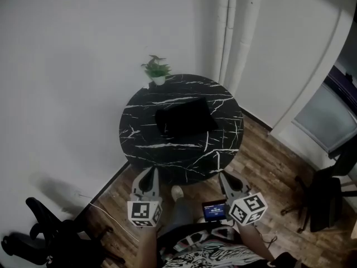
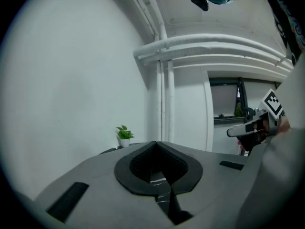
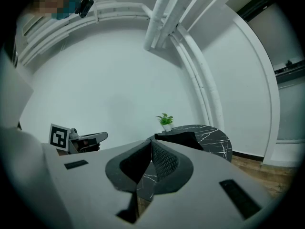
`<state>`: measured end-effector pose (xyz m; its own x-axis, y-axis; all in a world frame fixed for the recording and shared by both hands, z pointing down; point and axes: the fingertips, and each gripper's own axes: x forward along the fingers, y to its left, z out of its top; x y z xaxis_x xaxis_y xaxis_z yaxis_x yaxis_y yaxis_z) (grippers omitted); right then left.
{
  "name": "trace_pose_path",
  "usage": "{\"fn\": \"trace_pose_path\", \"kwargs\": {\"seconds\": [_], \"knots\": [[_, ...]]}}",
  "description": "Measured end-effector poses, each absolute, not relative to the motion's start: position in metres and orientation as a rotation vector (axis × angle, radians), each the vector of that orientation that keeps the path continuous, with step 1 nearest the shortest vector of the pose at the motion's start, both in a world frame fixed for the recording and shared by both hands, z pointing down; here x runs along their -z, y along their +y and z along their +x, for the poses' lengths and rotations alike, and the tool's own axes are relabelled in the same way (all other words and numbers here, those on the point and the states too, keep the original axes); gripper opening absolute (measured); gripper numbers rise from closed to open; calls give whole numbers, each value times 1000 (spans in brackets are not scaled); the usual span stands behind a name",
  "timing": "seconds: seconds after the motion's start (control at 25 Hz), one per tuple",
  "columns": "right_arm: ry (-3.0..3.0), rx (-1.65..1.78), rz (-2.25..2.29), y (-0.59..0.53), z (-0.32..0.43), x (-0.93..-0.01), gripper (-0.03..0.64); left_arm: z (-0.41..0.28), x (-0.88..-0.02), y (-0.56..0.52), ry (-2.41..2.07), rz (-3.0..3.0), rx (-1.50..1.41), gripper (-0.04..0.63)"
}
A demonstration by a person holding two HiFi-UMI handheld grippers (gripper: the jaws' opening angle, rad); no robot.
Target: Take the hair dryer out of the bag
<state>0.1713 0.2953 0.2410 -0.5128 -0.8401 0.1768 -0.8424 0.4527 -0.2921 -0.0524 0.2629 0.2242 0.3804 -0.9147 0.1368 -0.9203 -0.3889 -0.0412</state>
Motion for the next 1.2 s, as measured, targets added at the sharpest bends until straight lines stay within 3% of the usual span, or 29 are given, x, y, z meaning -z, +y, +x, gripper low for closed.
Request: {"fn": "trace_pose_path", "kwargs": {"seconds": [1.2], "knots": [[-2456,-547,1604,67,89,-258,18,-119,-286,6,-1435,2565,-262,11]]}}
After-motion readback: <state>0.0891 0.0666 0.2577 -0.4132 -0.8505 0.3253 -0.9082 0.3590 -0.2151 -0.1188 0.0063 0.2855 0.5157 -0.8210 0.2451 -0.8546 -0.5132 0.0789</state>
